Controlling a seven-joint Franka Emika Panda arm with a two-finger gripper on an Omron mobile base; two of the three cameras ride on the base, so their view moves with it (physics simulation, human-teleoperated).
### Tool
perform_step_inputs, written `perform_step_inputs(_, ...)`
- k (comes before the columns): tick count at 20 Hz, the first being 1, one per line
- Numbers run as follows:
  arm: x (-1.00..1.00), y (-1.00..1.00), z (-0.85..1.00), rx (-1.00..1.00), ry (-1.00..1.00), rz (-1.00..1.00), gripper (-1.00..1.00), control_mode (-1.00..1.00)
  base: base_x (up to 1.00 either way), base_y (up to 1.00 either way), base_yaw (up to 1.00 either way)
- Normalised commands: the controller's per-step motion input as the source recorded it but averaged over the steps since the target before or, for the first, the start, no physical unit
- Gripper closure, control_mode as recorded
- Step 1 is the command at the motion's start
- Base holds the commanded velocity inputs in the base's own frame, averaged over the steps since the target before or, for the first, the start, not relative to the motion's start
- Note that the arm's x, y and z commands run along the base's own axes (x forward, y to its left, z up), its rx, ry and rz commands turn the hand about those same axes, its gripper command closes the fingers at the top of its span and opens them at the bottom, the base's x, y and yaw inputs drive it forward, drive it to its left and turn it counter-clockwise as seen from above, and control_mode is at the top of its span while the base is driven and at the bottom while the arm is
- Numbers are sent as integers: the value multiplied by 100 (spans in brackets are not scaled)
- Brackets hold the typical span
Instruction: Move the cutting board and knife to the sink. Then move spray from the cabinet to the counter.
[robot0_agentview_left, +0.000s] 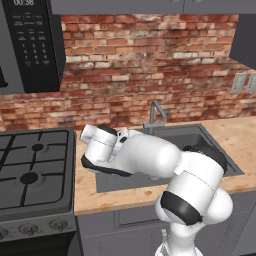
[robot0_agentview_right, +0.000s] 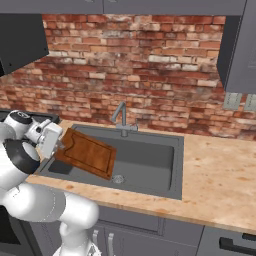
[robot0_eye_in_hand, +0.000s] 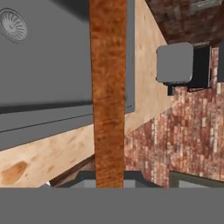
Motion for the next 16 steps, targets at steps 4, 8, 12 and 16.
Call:
perform_step_inputs(4,8,-3,-6,0,0,-7,100,-100,0,0,0)
perform_step_inputs(8,7,-1,-8,0,0,-7,100,-100,0,0,0)
perform_step_inputs(12,10,0,-6,0,0,-6,100,-100,0,0,0)
perform_step_inputs(16,13,-3,-6,0,0,-5,100,-100,0,0,0)
